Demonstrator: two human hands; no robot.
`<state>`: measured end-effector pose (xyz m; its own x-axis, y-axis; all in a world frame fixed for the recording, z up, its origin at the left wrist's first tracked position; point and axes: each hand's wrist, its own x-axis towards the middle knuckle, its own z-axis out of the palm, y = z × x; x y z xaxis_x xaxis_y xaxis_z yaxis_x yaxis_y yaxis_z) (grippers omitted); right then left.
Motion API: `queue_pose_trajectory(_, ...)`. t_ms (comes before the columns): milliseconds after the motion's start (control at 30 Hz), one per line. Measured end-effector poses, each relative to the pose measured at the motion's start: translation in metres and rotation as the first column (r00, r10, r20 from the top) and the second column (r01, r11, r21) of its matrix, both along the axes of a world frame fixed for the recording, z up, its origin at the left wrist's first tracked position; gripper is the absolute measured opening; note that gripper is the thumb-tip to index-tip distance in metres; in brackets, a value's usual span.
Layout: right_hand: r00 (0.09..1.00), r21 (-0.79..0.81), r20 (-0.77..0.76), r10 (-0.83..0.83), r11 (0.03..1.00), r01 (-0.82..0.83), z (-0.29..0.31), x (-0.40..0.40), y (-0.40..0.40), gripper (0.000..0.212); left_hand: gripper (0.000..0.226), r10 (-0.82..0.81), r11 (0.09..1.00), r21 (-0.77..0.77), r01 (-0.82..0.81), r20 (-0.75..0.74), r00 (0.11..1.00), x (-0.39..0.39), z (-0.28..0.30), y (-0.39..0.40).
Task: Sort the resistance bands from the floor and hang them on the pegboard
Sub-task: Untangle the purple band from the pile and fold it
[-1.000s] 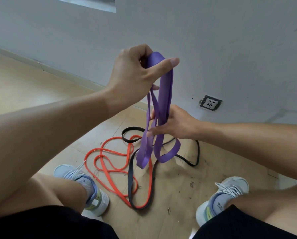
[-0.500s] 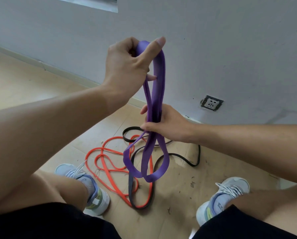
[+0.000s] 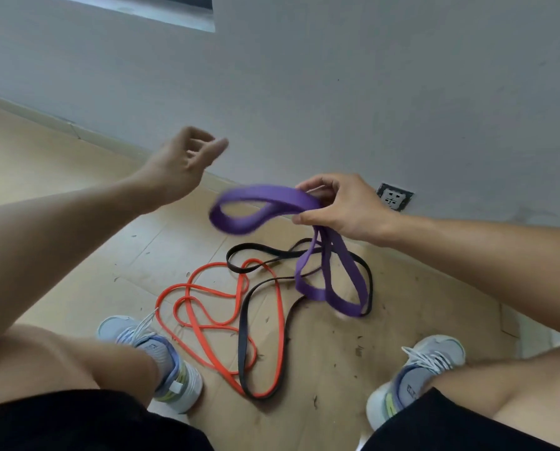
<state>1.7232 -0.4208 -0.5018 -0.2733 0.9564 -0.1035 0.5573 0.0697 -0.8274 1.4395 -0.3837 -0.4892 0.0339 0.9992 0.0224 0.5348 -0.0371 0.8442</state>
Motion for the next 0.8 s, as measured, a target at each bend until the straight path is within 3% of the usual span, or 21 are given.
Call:
queue_pose_trajectory(100, 0.986, 0.008, 0.119, 0.113, 0.993, -0.115, 0.0, -0.001, -0.008, 0.056, 0.092, -0.263, 0.963, -0.008, 0.269, -0.225, 0.938, 0.025, 0.009, -0.016)
queue_pose_trajectory(233, 0.972, 0.052, 0.18, 0.15, 0.985, -0.162, -0.003, -0.011, -0.014, 0.055, 0.112, -0.56, 0.828, -0.264, 0.494, -0.434, 0.706, 0.069, 0.006, -0.037)
queue_pose_trajectory(367, 0.975, 0.07, 0.129, 0.181, 0.979, -0.191, -0.002, -0.013, -0.011, 0.057, 0.098, -0.525, 0.845, -0.274, 0.459, -0.585, 0.618, 0.089, 0.002, -0.037)
queue_pose_trajectory(467, 0.974, 0.02, 0.064, 0.215, 0.976, -0.217, -0.004, -0.012, -0.008, 0.055, 0.102, -0.472, 0.875, -0.274, 0.399, -0.665, 0.578, 0.091, 0.019, -0.037)
queue_pose_trajectory(567, 0.97, -0.056, 0.005, 0.244, 0.968, -0.243, -0.004, -0.012, -0.008, 0.052, 0.089, -0.457, 0.881, -0.236, 0.41, -0.65, 0.607, 0.092, 0.029, -0.039)
queue_pose_trajectory(667, 0.968, -0.145, -0.069, 0.24, 0.958, -0.248, -0.007, -0.011, -0.008, 0.049, 0.105, -0.447, 0.891, -0.211, 0.403, -0.566, 0.692, 0.087, 0.036, -0.038)
queue_pose_trajectory(733, 0.96, -0.149, -0.02, 0.28, 0.948, -0.28, -0.012, -0.009, -0.009, 0.039, 0.111, -0.44, 0.898, -0.215, 0.385, -0.492, 0.752, 0.081, 0.04, -0.037)
queue_pose_trajectory(800, 0.951, -0.174, 0.053, 0.305, 0.94, -0.292, -0.017, -0.007, -0.011, 0.027, 0.103, -0.428, 0.902, -0.232, 0.364, -0.371, 0.824, 0.073, 0.047, -0.036)
